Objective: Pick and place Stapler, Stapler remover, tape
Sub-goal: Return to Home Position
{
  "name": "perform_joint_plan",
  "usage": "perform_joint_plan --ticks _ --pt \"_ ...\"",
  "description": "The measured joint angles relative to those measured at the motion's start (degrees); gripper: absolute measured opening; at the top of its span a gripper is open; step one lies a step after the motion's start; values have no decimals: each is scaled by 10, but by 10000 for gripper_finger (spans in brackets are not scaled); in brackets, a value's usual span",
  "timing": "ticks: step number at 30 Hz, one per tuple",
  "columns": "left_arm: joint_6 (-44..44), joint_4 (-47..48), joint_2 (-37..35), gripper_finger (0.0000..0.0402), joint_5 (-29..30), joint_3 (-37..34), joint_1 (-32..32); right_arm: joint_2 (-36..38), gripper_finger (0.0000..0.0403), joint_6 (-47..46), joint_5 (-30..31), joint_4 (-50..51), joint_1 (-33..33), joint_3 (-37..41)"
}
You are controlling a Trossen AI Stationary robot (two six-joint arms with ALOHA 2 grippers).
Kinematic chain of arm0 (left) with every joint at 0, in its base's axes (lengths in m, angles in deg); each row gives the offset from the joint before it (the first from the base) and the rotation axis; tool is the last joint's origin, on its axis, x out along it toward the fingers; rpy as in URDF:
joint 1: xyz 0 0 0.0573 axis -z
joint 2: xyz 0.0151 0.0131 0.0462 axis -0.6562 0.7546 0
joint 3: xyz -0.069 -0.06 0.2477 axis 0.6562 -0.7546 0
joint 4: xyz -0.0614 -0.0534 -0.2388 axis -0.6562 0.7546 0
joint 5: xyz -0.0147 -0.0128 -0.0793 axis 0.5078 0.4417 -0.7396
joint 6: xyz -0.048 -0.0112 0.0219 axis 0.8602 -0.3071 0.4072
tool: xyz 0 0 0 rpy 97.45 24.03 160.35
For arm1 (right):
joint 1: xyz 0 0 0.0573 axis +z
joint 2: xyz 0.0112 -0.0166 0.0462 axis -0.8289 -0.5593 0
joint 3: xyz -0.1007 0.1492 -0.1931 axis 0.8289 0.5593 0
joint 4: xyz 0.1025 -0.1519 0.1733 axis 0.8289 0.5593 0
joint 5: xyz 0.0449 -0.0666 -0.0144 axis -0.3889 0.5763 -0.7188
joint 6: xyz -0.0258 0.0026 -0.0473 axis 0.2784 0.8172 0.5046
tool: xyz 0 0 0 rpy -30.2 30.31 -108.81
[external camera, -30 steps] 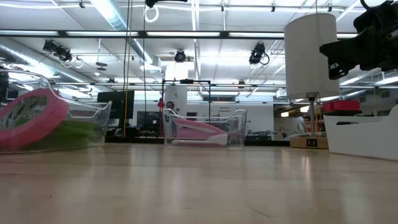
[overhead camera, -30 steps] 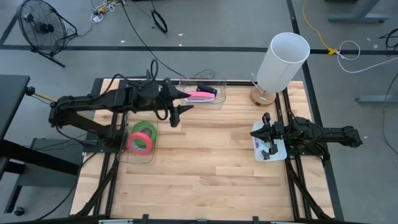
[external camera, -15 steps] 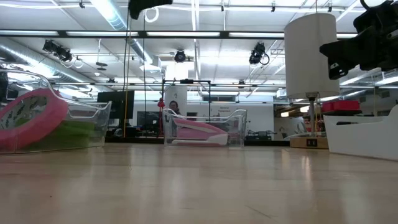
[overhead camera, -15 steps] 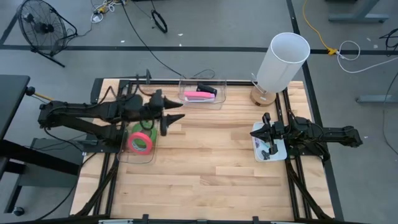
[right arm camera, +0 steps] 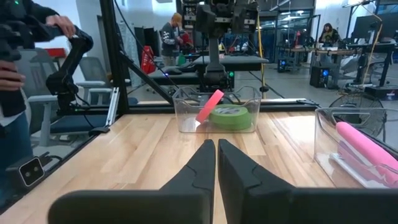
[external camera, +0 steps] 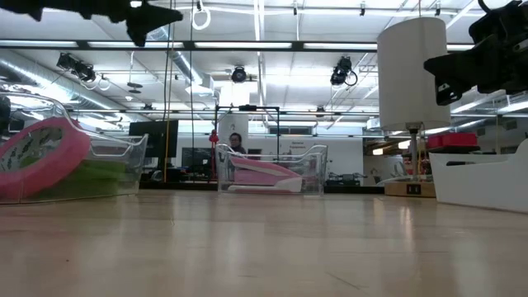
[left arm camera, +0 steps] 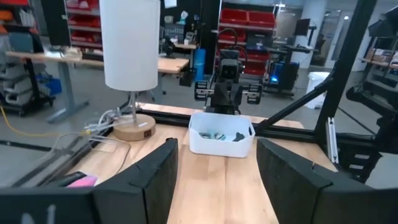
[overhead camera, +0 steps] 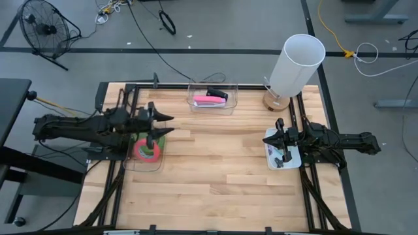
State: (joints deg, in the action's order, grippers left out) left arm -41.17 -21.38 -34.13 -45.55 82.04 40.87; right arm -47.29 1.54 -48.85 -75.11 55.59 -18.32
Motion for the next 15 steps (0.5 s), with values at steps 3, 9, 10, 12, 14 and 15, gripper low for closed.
perform_joint_plan --ticks 3,9,10,12,14,15 --pt "-12 -1 -50 220 0 -39 0 0 23 0 0 0 0 0" --pt "-8 -30 -145 220 0 -132 0 0 23 0 0 0 0 0" --pt "-4 -44 -160 220 0 -150 0 0 23 0 0 0 0 0" --pt "3 -71 -188 220 -1 -182 0 0 23 0 0 0 0 0" --pt "14 -92 -214 220 -7 -209 0 0 23 1 0 0 0 0" --pt "15 -103 -227 220 -13 -222 0 0 23 1 0 0 0 0"
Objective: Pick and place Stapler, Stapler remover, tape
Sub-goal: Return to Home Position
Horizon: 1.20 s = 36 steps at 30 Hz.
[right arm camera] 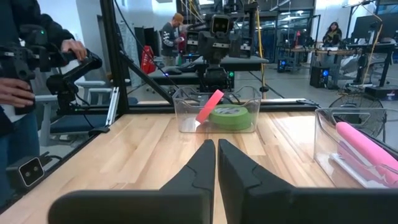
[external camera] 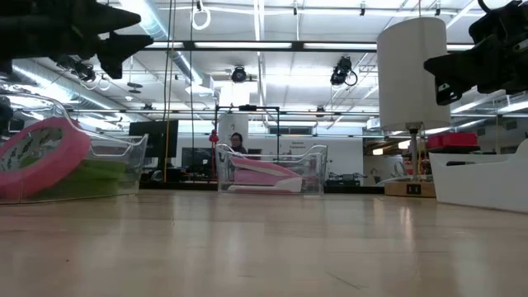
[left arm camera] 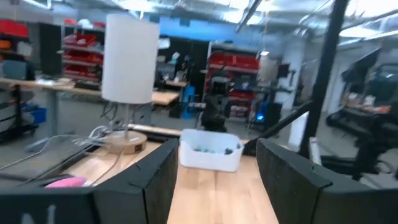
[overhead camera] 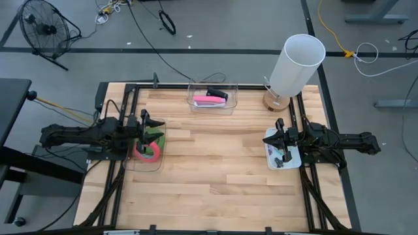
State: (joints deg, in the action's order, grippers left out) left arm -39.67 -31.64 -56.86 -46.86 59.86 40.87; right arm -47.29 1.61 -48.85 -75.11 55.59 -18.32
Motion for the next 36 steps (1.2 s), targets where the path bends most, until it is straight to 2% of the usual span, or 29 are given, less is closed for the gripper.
perform_joint_plan --ticks 13,18,26,33,36 --pt "14 -23 -129 220 -18 -65 0 0 23 1 0 0 0 0" --pt "-1 -16 -129 220 -16 -65 0 0 23 0 0 0 0 0" --pt "0 49 -129 220 -13 -65 0 0 23 0 0 0 0 0" --pt "-2 142 -128 220 -12 -65 0 0 23 -1 0 0 0 0" --pt "-10 146 -128 220 -12 -65 0 0 23 0 0 0 0 0"
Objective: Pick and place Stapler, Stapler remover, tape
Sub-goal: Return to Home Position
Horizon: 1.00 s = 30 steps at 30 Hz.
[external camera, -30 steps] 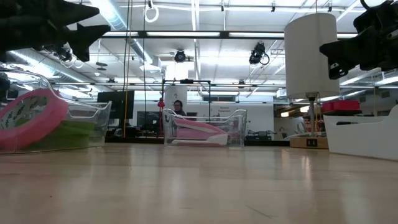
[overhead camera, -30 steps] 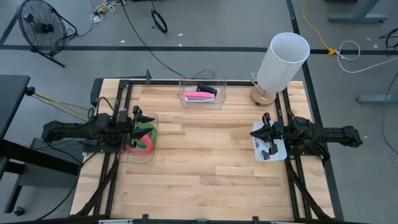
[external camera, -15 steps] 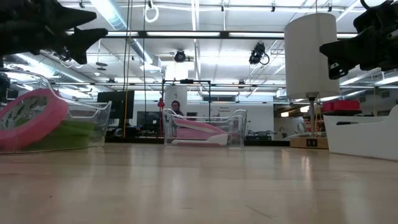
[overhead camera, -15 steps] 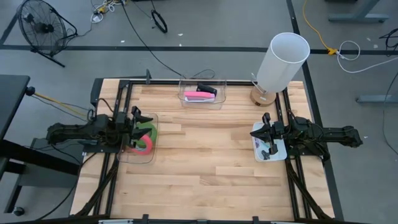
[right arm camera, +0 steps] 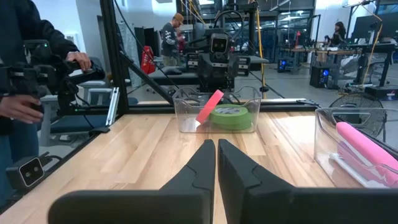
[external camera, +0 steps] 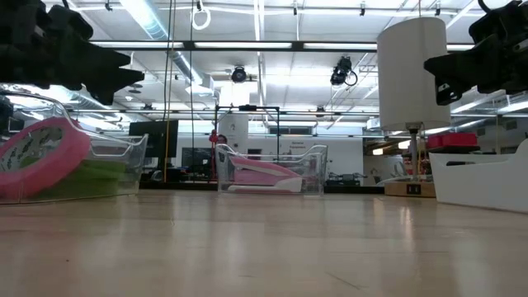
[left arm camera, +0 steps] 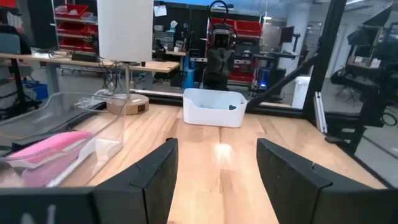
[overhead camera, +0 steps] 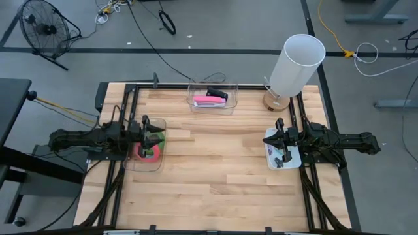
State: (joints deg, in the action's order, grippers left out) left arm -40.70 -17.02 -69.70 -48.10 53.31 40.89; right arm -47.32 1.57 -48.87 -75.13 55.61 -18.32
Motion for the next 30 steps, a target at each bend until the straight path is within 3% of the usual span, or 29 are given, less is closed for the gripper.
perform_joint_plan --ticks 7,27,30 --pt "-61 3 0 220 0 0 0 0 23 1 0 0 0 0" --pt "-21 -12 3 220 -19 -1 0 0 23 1 0 0 0 0" --pt "-24 -13 3 220 7 -1 0 0 23 1 0 0 0 0"
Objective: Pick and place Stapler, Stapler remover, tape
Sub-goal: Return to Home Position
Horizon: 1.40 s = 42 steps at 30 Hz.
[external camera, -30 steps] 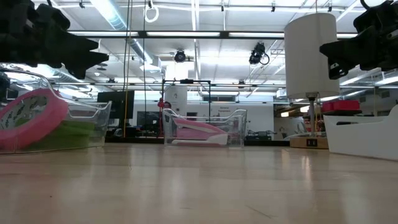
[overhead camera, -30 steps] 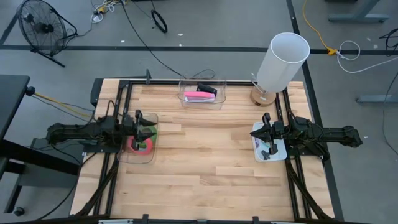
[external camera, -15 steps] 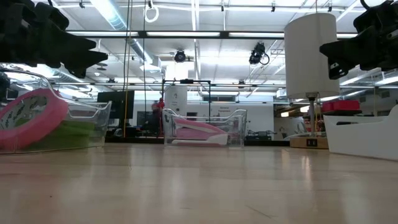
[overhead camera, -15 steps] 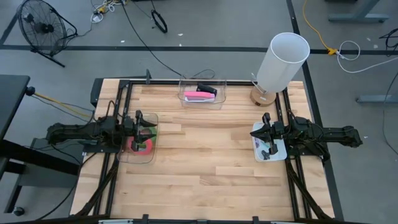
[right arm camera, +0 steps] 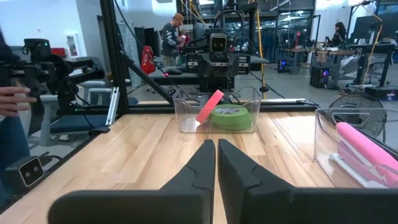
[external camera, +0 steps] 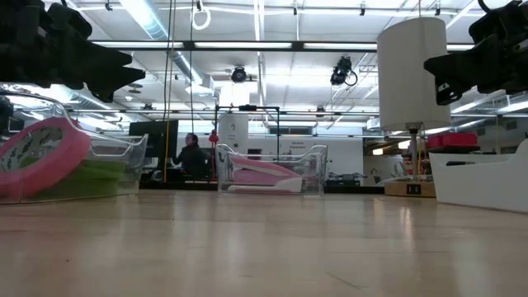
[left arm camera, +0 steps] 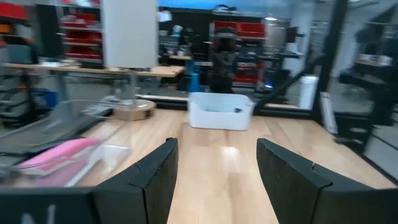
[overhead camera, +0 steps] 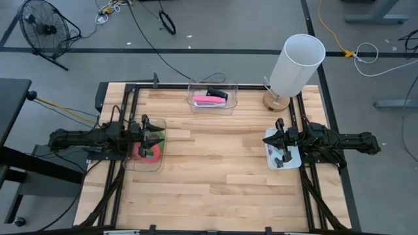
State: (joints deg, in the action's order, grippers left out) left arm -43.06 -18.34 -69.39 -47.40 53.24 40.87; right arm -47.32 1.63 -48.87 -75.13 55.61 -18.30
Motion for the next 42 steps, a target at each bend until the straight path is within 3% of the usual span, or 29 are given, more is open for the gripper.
perform_joint_plan --ticks 10,26,42 --pt "-21 -3 0 220 34 0 0 0 23 -1 0 0 0 0" --pt "1 6 0 218 34 0 0 0 23 0 0 0 0 0" --pt "7 22 0 115 -23 0 1 0 23 0 0 0 0 0"
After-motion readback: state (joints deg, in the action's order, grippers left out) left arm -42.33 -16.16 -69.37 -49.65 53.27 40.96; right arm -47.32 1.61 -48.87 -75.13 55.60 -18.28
